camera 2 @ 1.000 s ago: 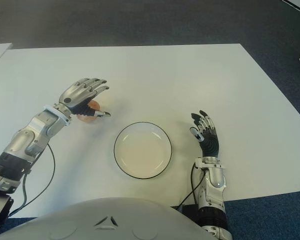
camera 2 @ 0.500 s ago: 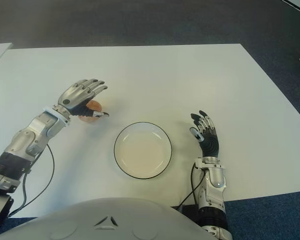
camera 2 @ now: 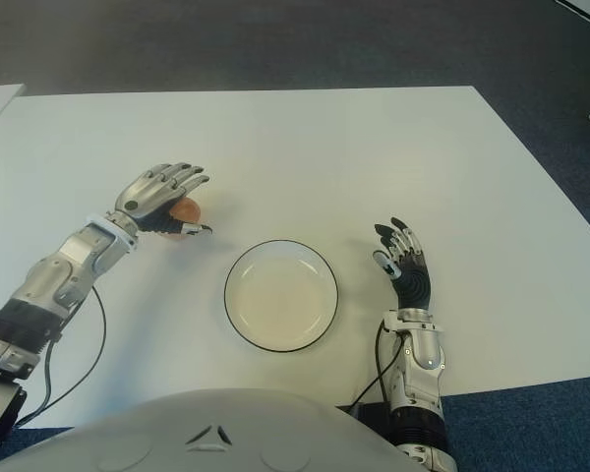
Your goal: Put the apples into the plate.
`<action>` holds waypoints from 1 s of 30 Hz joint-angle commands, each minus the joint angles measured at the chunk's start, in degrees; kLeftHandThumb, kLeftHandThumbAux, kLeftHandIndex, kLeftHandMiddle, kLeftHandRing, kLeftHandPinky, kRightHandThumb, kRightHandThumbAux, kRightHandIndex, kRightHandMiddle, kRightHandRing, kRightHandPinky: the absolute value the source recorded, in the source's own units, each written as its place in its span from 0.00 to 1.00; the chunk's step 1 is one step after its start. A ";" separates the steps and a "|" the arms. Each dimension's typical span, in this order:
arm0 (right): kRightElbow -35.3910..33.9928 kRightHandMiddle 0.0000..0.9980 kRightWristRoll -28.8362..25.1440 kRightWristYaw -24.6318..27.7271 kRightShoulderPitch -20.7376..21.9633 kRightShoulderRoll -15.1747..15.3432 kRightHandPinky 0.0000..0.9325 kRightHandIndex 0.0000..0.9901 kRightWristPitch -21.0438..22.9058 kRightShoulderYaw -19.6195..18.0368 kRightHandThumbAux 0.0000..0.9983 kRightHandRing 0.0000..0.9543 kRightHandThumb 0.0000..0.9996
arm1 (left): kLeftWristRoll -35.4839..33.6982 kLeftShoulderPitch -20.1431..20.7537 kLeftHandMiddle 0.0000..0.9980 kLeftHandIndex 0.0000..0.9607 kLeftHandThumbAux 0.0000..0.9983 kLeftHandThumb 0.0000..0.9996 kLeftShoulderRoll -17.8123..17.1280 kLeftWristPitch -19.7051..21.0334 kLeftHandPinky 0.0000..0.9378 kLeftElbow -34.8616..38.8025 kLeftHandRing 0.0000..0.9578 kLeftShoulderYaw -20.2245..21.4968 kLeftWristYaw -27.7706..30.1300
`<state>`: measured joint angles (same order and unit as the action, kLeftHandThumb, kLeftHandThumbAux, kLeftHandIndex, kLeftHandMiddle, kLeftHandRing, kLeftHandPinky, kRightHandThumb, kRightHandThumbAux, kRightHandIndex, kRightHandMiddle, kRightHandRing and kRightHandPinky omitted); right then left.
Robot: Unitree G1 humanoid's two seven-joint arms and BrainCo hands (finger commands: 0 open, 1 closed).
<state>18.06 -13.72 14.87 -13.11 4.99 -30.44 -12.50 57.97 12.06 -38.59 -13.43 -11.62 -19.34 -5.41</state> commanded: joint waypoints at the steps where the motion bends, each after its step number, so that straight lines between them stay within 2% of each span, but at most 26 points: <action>1: 6.63 0.29 -0.11 -0.10 -4.95 -1.92 0.14 0.16 4.50 0.47 0.60 0.20 0.31 | 0.32 0.31 0.00 0.00 0.12 0.28 0.06 -0.14 0.00 -2.52 0.00 -1.29 -0.97; 11: 5.56 0.28 -0.43 0.76 -6.10 -1.21 0.16 0.18 3.91 -0.04 0.60 0.20 0.30 | -0.65 1.10 0.00 0.00 0.14 0.30 1.76 -0.58 0.00 -9.19 0.00 -3.52 -3.16; 26: 4.16 0.29 -1.64 1.72 -7.78 -0.46 0.18 0.18 3.43 -1.02 0.60 0.21 0.32 | -1.45 -1.49 0.00 0.00 0.17 0.31 3.44 2.74 0.00 -6.95 0.00 -5.45 -0.51; 30: 4.23 0.29 -1.77 1.94 -7.89 -0.45 0.18 0.19 3.15 -1.35 0.61 0.22 0.32 | -1.30 -1.36 0.00 0.00 0.18 0.32 4.23 3.13 0.00 -9.29 0.00 -6.20 -1.85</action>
<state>17.02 -15.09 16.79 -15.27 6.06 -30.80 -13.88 56.63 12.21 -35.19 -10.85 -18.29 -23.82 -7.92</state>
